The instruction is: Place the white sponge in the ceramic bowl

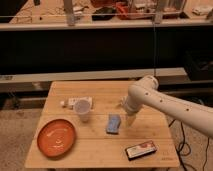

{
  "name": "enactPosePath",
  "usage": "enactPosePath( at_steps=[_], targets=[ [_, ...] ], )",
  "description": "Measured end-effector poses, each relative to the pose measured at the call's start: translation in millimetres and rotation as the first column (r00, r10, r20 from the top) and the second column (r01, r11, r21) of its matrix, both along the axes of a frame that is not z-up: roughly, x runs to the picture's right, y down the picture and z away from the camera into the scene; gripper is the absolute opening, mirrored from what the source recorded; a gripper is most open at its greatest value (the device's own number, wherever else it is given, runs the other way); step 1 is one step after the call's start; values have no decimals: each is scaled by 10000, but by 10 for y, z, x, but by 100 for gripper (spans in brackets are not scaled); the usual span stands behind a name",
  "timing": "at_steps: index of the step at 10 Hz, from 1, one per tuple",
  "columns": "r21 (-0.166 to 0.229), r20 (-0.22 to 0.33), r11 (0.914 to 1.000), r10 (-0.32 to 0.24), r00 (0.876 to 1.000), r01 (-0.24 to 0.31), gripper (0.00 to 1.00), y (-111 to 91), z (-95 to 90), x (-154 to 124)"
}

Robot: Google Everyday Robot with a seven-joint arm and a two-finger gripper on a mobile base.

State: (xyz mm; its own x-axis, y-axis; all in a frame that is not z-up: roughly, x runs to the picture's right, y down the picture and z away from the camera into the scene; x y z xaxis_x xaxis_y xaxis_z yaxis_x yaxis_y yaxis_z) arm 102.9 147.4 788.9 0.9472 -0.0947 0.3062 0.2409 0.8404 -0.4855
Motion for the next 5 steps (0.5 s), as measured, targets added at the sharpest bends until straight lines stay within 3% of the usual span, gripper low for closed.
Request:
enactPosePath(
  at_steps=[5],
  targets=[
    [-230,523,9995,-196,9984,208,80,108,118,-95]
  ],
)
